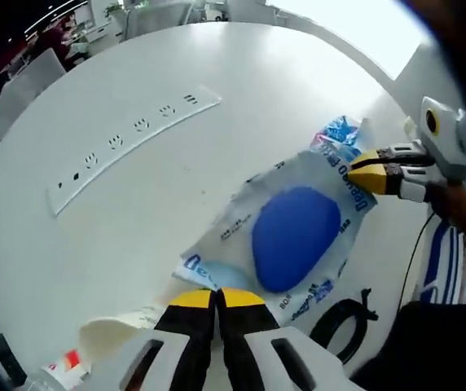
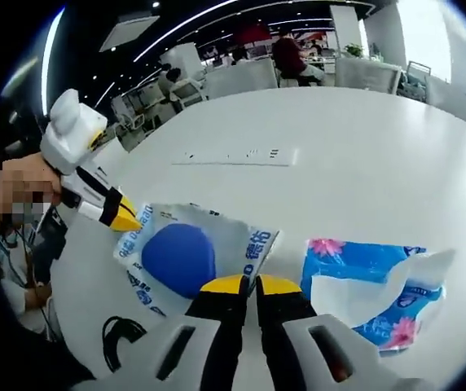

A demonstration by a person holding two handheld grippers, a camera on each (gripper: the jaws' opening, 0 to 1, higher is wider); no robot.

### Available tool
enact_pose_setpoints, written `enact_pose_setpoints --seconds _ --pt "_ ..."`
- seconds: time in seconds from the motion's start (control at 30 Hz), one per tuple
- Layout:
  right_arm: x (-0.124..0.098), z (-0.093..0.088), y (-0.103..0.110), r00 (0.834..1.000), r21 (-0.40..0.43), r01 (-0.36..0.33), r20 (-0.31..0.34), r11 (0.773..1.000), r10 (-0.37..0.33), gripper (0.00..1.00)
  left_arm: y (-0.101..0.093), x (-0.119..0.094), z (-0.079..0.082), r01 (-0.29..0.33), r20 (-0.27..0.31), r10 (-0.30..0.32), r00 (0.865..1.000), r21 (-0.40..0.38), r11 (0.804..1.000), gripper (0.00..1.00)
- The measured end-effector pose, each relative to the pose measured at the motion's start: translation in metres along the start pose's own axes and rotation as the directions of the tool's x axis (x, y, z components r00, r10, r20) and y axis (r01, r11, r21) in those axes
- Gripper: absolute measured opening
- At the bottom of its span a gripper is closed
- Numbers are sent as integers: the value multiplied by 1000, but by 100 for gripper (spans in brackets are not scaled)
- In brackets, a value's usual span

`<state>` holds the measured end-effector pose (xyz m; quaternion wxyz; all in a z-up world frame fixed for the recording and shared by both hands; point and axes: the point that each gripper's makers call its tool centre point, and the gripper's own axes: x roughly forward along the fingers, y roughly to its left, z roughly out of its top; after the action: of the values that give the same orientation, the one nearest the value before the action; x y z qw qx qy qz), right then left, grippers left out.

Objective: Arrange the tabletop items into an orderly group along one side of the table until the central work area is clear of visible clutter.

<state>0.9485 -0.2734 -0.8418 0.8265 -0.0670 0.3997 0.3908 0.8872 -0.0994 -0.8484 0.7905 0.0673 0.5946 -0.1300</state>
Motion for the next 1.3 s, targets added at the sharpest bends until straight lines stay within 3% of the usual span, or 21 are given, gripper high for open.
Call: enact_pose_setpoints --seconds 0.3,0.43,0.73,1.07,1.3 --pt "11 -5 -8 999 -89 34 -29 995 -36 1 -2 6 1 -6 3 6 1000 8 1000 2" --pt "11 -3 -9 999 -73 43 -26 996 -45 2 0 8 2 -16 5 16 1000 10 1000 3" --pt "16 -1 -6 998 -99 50 -33 994 -54 9 -2 3 6 -40 13 40 999 61 997 16" --pt "7 6 2 999 -127 48 3 991 -48 17 -8 -9 7 -33 37 30 999 84 996 19" --pt "-6 7 16 999 -124 34 35 992 -30 28 -17 -20 9 -38 86 29 996 113 993 23"
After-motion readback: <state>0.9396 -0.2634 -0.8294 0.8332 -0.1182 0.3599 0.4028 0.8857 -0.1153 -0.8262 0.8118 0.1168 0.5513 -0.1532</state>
